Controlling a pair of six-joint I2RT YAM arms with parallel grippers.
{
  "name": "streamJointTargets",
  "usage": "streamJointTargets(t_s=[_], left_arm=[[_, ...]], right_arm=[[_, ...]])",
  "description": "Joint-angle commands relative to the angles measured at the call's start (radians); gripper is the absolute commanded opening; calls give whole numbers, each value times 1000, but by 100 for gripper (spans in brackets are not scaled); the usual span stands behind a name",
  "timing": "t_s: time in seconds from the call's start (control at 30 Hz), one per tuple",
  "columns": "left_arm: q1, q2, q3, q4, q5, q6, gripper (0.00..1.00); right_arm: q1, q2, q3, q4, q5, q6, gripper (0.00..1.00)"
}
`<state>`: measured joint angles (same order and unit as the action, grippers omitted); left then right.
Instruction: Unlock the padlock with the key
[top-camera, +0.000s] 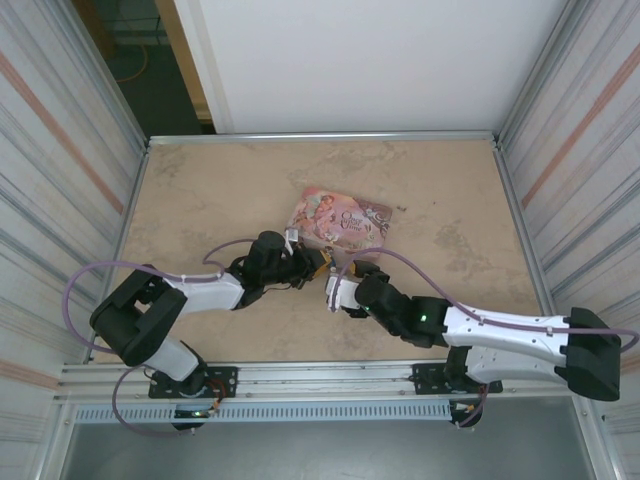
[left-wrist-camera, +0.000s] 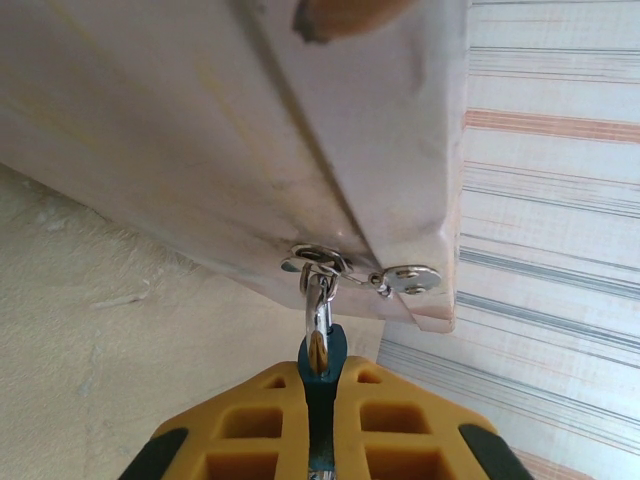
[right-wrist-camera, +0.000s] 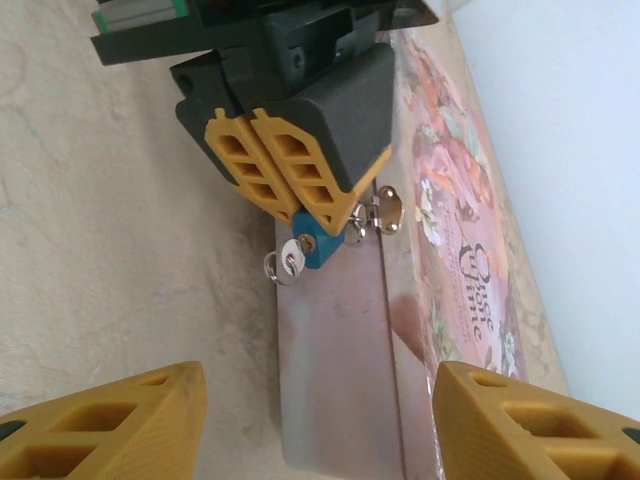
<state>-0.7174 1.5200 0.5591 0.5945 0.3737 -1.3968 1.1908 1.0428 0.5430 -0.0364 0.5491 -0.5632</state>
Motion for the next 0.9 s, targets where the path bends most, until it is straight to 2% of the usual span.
streamJointTargets(t_s=[0.0, 0.47, 0.87], left_arm=[[-4, -37, 39, 40, 24, -11, 5], [-7, -24, 25, 74, 31, -31, 4], [-8, -20, 21, 85, 31, -37, 4]], right_arm=[[-5, 41, 24, 41, 5, -44, 59], [-72, 147, 29, 107, -95, 9, 43], [-94, 223, 51, 186, -88, -3, 35]])
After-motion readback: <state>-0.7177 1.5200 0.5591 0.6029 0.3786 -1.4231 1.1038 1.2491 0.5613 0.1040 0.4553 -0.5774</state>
